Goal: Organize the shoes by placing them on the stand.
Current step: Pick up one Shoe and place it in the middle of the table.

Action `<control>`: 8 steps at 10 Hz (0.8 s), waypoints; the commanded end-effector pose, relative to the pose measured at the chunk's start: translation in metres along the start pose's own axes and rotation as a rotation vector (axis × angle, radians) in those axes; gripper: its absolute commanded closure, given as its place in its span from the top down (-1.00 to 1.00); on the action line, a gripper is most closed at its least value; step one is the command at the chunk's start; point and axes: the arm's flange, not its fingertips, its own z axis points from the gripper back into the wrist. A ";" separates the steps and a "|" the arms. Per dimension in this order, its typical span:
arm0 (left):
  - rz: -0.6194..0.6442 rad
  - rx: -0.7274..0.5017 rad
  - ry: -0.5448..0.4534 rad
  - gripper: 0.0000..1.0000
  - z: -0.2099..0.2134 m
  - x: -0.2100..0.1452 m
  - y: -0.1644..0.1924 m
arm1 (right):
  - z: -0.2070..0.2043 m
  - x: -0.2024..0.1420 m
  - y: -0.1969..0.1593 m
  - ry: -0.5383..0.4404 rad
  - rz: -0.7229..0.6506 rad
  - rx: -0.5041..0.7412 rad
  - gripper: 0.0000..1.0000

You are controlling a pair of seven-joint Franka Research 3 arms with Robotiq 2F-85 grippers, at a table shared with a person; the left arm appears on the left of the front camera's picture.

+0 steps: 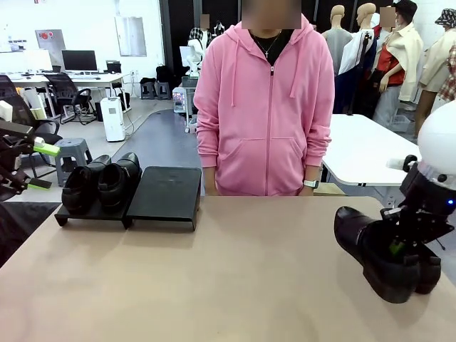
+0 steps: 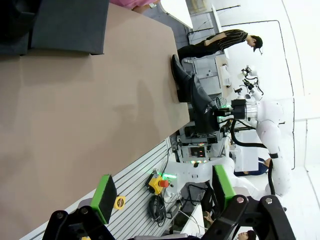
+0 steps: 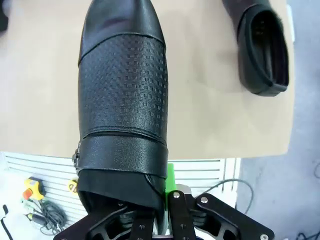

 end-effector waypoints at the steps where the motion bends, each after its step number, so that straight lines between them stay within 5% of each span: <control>1: -0.015 -0.002 0.006 1.00 0.002 -0.002 0.000 | 0.011 -0.006 0.001 -0.024 0.004 0.003 -1.00; 3: -0.015 -0.002 0.006 1.00 0.002 -0.002 0.000 | 0.001 -0.023 0.081 -0.099 0.056 0.157 -1.00; 8: -0.015 -0.002 0.006 1.00 0.002 -0.002 0.000 | -0.121 -0.049 0.253 -0.136 0.027 0.120 -1.00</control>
